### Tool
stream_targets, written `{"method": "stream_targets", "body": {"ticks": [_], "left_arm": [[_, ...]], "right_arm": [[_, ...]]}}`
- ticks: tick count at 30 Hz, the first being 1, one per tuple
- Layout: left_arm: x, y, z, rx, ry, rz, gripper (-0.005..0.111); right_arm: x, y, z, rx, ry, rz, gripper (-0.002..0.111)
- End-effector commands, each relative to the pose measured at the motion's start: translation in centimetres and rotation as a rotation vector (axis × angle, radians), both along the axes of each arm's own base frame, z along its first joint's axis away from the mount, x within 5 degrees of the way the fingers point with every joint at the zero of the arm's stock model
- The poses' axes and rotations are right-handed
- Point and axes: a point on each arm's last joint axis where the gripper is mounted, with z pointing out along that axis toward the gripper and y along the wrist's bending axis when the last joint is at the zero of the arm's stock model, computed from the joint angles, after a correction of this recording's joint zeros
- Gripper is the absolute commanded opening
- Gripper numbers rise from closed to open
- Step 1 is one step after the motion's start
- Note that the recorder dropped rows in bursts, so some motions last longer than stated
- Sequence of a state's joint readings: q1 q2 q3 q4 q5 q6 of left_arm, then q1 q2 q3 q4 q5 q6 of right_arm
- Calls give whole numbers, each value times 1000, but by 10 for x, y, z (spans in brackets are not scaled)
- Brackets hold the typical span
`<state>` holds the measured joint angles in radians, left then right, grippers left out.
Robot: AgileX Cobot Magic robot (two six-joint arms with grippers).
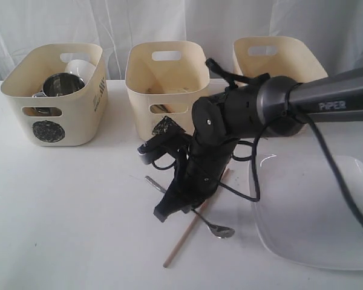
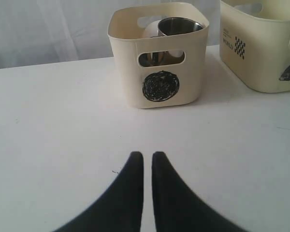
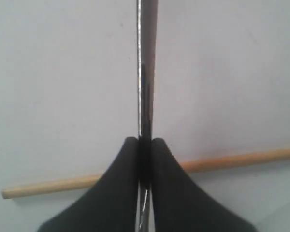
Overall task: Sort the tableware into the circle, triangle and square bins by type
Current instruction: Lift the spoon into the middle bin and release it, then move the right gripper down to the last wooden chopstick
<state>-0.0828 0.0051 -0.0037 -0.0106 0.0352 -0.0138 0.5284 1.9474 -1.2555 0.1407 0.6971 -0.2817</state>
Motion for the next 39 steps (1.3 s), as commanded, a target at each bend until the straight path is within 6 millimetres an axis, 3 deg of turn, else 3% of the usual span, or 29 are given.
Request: {"method": "stream_targets", "body": {"ticks": [1, 6, 10, 15, 19, 23, 28, 33, 37, 39], "left_arm": [[0, 0, -1, -17, -5, 0, 13], [0, 0, -1, -17, -5, 0, 13], [0, 0, -1, -17, -5, 0, 13], [0, 0, -1, -17, -5, 0, 13], [0, 0, -1, -17, -5, 0, 13], [0, 0, -1, -17, -5, 0, 13], [0, 0, -1, -17, -5, 0, 13], [0, 0, -1, -17, -5, 0, 13], [0, 0, -1, -17, -5, 0, 13], [0, 0, -1, -17, -5, 0, 13]], "right_arm": [[-7, -3, 50, 80, -118, -3, 0], [-2, -4, 98, 222, -374, -50, 0], [16, -6, 122, 345, -639, -98, 0], [43, -14, 137, 439, -881, -168, 0], [78, -23, 139, 473, -987, -242, 0], [117, -19, 133, 493, -1024, -282, 0], [147, -11, 112, 490, -970, -306, 0], [153, -8, 107, 493, -941, -315, 21], [154, -8, 107, 493, -934, -316, 50], [153, -8, 106, 484, -910, -312, 52]]}}
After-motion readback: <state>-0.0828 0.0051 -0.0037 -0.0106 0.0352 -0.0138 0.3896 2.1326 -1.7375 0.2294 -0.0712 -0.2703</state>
